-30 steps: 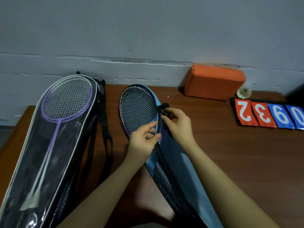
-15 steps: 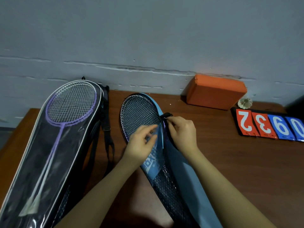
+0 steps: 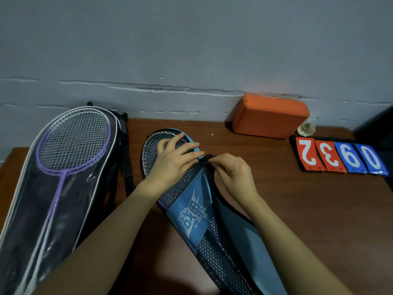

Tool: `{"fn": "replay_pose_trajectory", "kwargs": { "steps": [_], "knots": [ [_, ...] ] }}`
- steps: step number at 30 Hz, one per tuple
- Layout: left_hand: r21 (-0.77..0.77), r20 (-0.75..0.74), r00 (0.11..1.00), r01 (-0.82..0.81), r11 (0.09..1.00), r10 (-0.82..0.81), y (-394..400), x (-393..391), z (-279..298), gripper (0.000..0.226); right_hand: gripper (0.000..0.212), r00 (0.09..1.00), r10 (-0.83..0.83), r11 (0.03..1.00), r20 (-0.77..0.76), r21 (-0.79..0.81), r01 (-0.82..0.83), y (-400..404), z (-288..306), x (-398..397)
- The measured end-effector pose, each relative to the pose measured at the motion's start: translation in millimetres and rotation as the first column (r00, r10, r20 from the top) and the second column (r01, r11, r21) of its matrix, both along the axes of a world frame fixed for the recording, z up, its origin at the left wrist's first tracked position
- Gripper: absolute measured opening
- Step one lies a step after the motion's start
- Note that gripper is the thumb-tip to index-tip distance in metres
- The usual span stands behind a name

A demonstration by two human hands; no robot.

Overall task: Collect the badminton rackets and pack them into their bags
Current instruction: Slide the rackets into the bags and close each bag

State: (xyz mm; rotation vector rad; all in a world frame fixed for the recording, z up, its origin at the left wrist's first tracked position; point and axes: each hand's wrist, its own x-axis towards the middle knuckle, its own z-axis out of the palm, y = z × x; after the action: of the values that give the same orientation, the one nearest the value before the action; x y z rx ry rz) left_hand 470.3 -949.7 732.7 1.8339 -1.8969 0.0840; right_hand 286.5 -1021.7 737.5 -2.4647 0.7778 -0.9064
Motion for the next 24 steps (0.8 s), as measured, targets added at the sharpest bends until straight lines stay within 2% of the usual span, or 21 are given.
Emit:
{"fn": "replay_pose_trajectory", "kwargs": {
  "steps": [2, 7, 12, 15, 17, 19, 22, 24],
  "knots": [
    [0.009, -0.015, 1.0, -0.006, 1.0, 0.006, -5, 3, -7, 0.033, 0.015, 0.999, -0.017, 1.0, -0.039, 0.007, 0.017, 2, -5, -7],
    [0.131, -0.194, 0.976, -0.075, 0.989, 0.1, -18, -6, -22, 0.038, 0.009, 0.982, -0.076, 0.993, -0.176, 0.08, 0.091, 11, -29, -43],
    [0.123, -0.072, 0.991, -0.1, 0.987, 0.109, -26, -17, -28, 0.033, 0.016, 0.987, -0.073, 0.964, -0.144, 0.245, 0.107, 21, -28, -66],
    [0.123, -0.087, 0.981, -0.161, 0.979, 0.172, -27, -26, -27, 0.034, 0.025, 0.979, -0.078, 0.975, -0.19, 0.188, 0.114, 18, -21, -64],
    [0.114, -0.069, 0.973, -0.212, 0.971, 0.22, -27, -30, -24, 0.025, 0.027, 0.975, -0.094, 0.98, -0.203, 0.151, 0.126, 16, -23, -63],
    [0.101, -0.003, 0.99, -0.14, 0.985, 0.141, -25, -37, -20, 0.027, 0.016, 0.984, -0.095, 0.976, -0.152, 0.181, 0.122, 17, -26, -61],
    [0.133, 0.191, 0.966, 0.151, 0.98, -0.175, -12, -57, -13, 0.037, 0.011, 0.996, -0.088, 0.969, -0.035, 0.229, 0.094, 16, -28, -61],
    [0.155, 0.188, 0.963, 0.163, 0.974, -0.191, -1, -66, -13, 0.029, 0.013, 0.996, -0.084, 0.955, 0.027, 0.287, 0.072, 14, -31, -63]
  ]
}}
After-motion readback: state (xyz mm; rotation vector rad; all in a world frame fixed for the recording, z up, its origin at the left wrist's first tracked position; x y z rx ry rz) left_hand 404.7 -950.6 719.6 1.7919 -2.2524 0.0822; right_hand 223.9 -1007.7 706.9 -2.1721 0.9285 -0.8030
